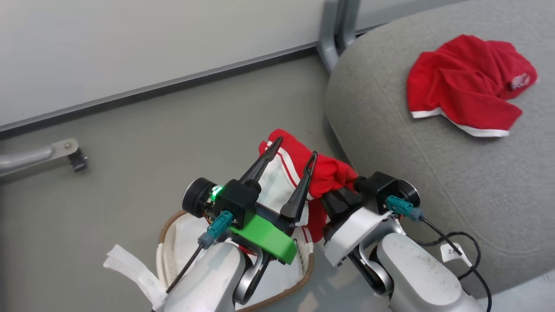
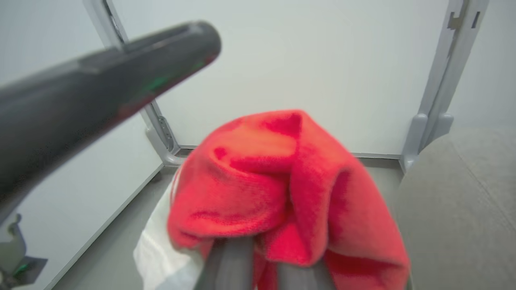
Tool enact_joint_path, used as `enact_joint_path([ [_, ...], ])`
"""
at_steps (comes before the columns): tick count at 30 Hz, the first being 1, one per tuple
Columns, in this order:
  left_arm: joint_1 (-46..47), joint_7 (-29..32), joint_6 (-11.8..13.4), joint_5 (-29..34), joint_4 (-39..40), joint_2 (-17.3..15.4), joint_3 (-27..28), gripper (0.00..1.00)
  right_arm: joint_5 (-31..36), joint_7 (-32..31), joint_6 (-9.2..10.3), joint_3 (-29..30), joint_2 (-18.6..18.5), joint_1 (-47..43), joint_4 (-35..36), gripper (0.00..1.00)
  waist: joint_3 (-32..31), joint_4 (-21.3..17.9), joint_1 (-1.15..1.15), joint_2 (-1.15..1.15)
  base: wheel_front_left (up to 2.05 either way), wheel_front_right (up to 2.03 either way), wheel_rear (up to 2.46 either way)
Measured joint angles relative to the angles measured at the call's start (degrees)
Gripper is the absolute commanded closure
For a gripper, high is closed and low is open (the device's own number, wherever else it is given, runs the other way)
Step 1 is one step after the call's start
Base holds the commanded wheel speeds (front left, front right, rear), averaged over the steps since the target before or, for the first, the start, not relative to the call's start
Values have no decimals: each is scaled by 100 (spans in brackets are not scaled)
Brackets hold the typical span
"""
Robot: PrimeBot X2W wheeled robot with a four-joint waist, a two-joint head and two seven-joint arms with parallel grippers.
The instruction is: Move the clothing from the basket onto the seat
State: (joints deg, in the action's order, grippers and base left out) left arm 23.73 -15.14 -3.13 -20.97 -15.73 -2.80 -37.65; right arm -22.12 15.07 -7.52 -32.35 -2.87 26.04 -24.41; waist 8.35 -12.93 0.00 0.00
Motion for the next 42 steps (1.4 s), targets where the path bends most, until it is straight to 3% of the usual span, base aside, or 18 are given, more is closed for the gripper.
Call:
enact_joint_path([
  [6, -17, 0, -78, 51, -162, 3, 56, 0, 16, 1, 0, 170, -3, -198, 27, 100, 41, -799, 0, 0, 0, 0, 0],
  [11, 63, 0, -223, -18, -298, 5, -163, 0, 212, 0, 0, 744, -11, -401, 151, 100, 91, -1394, 0, 0, 0, 0, 0],
  [18, 166, 0, -292, -180, -472, 5, -364, 0, 433, 0, 0, 1238, -3, -576, 252, 100, 196, -1821, 0, 0, 0, 0, 0],
  [24, 147, 0, -212, -176, -566, 5, -267, 0, 555, 0, 0, 1371, -304, -188, 179, 100, 264, -1843, 0, 0, 0, 0, 0],
  [31, 65, 0, -121, 41, -631, -24, 185, 0, 468, 1, -1, 1404, -1035, 1605, -245, 100, 550, -1828, 0, 0, 0, 0, 0],
  [42, 521, 0, -250, 411, -679, -121, 158, 0, 502, 1, -1, 2254, -2135, 4046, -1540, 100, 1382, -1445, 1, 0, 0, 0, 0],
])
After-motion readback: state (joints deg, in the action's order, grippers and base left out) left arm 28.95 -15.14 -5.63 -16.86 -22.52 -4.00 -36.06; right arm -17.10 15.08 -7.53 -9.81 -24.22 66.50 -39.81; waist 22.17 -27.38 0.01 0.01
